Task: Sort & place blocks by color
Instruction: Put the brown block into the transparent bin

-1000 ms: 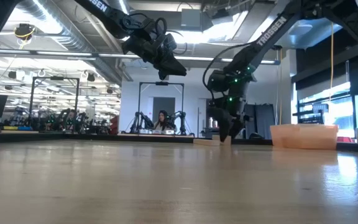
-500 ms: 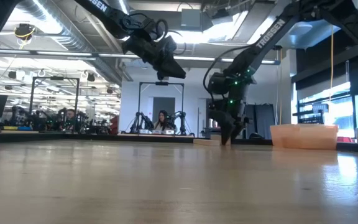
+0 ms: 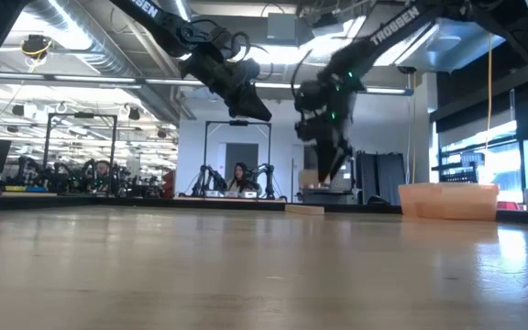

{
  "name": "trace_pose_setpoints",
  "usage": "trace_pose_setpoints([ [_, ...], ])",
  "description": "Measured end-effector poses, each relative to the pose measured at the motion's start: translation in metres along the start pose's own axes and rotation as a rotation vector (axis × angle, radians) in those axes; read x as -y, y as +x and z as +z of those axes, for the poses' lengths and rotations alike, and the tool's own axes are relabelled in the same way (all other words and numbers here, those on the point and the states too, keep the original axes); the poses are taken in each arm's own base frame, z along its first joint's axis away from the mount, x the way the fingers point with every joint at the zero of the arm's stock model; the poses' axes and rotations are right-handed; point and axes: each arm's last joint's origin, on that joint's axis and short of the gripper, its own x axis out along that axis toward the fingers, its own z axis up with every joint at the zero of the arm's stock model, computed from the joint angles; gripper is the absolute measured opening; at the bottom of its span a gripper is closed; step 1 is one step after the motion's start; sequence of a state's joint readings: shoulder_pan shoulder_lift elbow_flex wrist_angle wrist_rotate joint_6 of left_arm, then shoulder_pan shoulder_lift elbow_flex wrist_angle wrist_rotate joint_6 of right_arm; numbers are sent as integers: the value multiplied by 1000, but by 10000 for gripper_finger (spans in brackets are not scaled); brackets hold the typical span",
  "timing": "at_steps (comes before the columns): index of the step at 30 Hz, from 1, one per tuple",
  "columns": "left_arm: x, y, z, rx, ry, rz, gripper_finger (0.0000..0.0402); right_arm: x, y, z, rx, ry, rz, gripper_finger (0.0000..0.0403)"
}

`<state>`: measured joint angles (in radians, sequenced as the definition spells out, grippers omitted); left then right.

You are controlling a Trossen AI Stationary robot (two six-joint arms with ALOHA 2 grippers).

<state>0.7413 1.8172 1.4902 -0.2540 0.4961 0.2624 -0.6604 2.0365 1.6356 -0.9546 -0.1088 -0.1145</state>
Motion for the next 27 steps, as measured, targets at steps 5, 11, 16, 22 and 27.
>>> trace_pose_setpoints([
  [5,6,4,1,-27,179,45,68,-22,-36,7,-67,-65,15,128],
  [11,18,12,7,-132,350,336,79,-44,-67,12,-79,-114,17,128],
  [16,34,19,6,-237,557,364,76,-54,-82,14,-75,-137,21,128],
  [22,47,21,-6,-377,656,250,67,-55,-95,10,-120,-182,28,128],
  [27,50,9,-13,-446,559,171,66,-56,-100,6,-153,-238,37,128],
])
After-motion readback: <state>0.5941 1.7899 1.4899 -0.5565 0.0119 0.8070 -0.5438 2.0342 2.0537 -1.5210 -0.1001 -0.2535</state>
